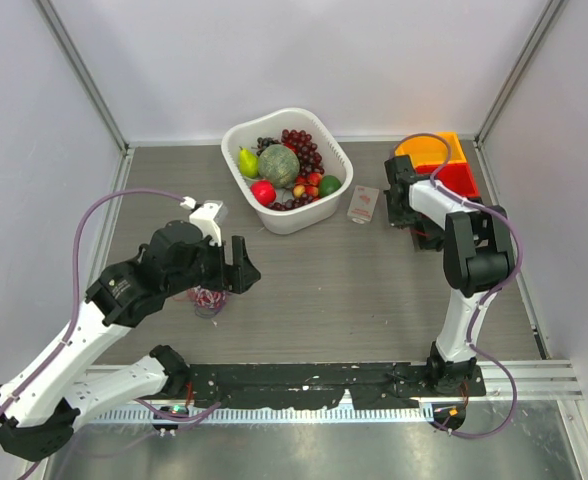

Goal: Untangle the cables

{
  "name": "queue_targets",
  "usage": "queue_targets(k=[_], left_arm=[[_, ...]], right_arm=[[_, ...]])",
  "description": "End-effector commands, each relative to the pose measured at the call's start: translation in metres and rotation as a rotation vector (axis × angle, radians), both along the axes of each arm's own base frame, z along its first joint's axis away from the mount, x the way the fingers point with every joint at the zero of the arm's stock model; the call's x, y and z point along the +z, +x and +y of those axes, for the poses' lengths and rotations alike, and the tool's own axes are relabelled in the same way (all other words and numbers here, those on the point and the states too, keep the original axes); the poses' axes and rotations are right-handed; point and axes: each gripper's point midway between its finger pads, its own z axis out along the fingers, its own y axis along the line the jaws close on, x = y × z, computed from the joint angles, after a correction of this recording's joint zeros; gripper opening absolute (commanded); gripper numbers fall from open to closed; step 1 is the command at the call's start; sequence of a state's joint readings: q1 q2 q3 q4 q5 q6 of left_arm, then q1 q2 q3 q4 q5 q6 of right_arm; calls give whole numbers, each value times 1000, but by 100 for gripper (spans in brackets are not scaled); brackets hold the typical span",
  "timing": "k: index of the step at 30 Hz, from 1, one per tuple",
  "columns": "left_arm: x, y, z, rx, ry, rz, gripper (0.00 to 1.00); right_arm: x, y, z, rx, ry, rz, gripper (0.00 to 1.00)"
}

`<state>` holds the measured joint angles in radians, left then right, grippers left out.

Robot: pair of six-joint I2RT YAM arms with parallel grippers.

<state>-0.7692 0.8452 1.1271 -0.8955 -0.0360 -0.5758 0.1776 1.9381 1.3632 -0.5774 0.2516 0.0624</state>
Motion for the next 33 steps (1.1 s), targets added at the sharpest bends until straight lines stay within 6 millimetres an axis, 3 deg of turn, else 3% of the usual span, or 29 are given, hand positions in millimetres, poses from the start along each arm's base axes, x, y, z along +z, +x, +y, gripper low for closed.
queue_targets(k=[1, 5, 8, 11, 15, 21, 26, 30, 33], left_arm=[[13, 1, -6, -7, -49, -17, 78], [10, 3, -5, 2, -40, -24, 79], [14, 2, -9, -19, -51, -21, 79], [12, 4, -11, -26, -41, -22, 78], [13, 7, -12, -27, -35, -21, 78], [12, 1, -13, -31, -56, 1, 77], [14, -3, -8, -22, -54, 5, 77], [11, -4, -8, -5, -68, 26, 77], [1, 1, -1, 52, -46, 32, 77]], right_arm=[[47, 12, -6, -56, -27, -139, 1], [82, 13, -12, -120, 47, -252, 1], [97, 18, -32, -202, 180, -303, 1], [91, 21, -60, -314, 303, -328, 1], [79, 26, -75, -391, 474, -346, 1], [66, 24, -106, -521, 518, -375, 1], [52, 26, -112, -504, 483, -346, 1], [56, 16, -117, -538, 442, -304, 13], [71, 1, -121, -562, 377, -291, 30]])
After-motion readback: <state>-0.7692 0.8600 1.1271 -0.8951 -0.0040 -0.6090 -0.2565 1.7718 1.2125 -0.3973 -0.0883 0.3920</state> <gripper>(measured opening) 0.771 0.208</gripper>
